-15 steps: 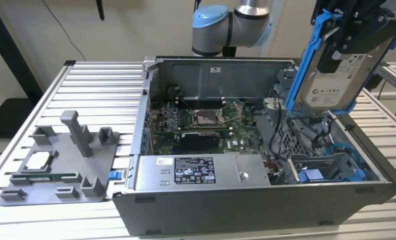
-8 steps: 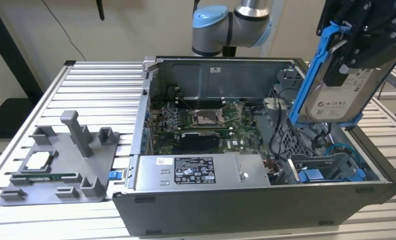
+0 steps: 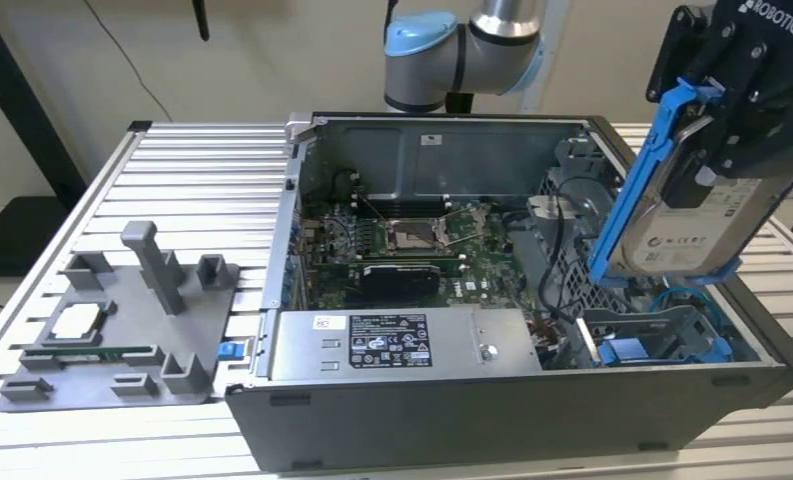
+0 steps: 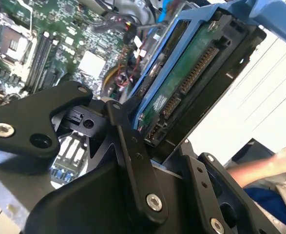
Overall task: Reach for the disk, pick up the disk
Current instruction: 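Pick up the disk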
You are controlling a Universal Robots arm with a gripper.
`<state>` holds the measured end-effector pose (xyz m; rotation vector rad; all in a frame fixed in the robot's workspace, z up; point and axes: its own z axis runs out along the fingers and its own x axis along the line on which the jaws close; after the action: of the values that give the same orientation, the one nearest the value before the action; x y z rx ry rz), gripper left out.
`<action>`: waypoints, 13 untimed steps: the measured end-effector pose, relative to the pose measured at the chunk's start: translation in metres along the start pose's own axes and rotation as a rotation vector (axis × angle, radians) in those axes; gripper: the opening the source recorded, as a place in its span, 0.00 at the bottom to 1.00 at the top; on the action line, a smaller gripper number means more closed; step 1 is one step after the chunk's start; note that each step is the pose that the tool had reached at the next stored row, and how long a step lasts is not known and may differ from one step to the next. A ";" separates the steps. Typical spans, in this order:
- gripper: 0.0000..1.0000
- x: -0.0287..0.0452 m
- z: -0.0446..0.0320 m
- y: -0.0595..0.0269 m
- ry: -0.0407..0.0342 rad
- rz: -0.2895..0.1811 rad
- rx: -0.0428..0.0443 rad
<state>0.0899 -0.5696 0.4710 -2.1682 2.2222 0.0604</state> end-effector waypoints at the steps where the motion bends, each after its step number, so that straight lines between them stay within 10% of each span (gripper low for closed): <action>1: 0.00 0.0035 0.0013 -0.0002 0.0001 0.000 -0.0005; 13: 0.00 0.0235 0.0141 -0.0011 0.0001 0.000 -0.0018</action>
<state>0.0904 -0.5923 0.4557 -2.1693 2.2230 0.0623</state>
